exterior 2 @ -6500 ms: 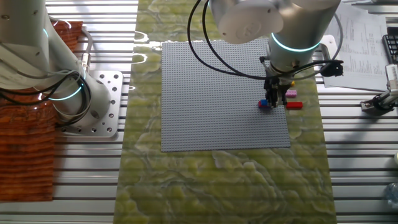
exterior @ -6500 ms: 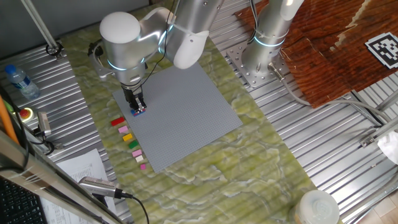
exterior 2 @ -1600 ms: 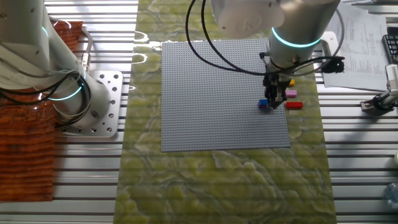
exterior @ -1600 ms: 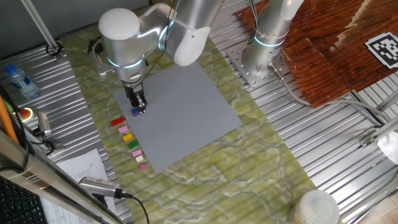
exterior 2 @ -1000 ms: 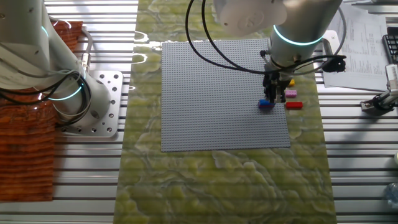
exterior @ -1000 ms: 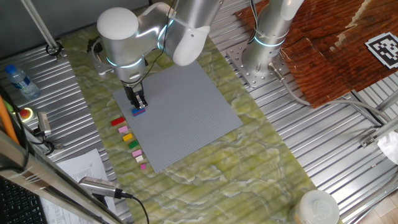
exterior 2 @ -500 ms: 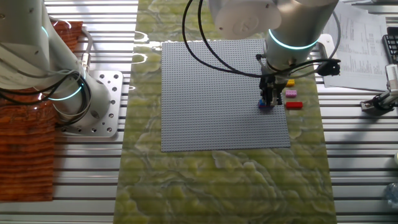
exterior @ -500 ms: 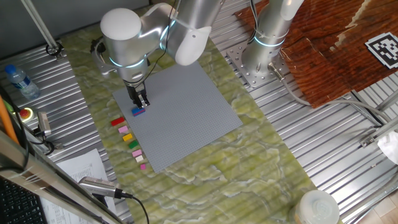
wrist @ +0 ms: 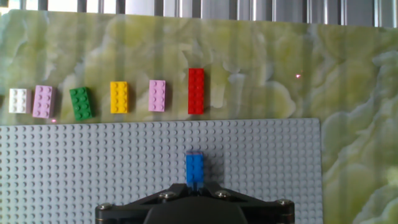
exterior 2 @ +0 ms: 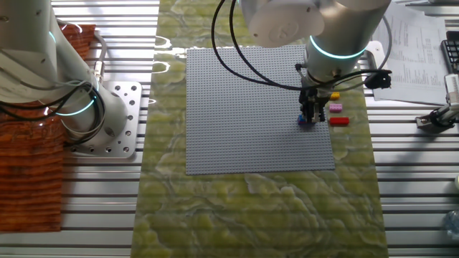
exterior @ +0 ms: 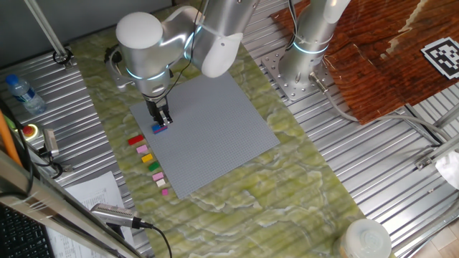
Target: Stack small Lego blocks one on top of the other
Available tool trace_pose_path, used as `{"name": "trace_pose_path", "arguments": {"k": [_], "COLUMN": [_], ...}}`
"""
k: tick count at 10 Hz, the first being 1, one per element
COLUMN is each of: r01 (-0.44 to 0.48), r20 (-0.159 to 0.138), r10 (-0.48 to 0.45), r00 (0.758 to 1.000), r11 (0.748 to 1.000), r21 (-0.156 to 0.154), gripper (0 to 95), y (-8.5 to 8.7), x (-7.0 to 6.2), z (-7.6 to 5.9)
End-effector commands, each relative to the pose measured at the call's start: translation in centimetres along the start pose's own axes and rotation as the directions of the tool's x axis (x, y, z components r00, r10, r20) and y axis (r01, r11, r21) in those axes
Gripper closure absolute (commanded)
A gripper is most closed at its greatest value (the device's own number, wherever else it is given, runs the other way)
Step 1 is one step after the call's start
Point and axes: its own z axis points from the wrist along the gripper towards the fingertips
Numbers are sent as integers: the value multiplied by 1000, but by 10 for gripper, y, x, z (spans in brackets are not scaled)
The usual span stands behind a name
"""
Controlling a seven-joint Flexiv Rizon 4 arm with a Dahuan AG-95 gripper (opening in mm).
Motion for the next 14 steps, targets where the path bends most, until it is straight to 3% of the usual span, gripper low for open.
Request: {"name": "trace_pose_path", "arguments": {"k": [1,4,8,12,14], "r01": [-2,0,-8,-13,-10], "r20": [3,11,1,5,10], "r10": [2,0,8,13,10], "r00": [1000,1000,1000,1000,1000], "r11": [1000,1000,1000,1000,1000], "r21": [1,0,2,3,8], "gripper": [950,950,950,950,950], "y": [-1,-1,3,4,2], "x": [0,-1,-10,-15,-18], "z": [8,9,-14,-10,-1]}}
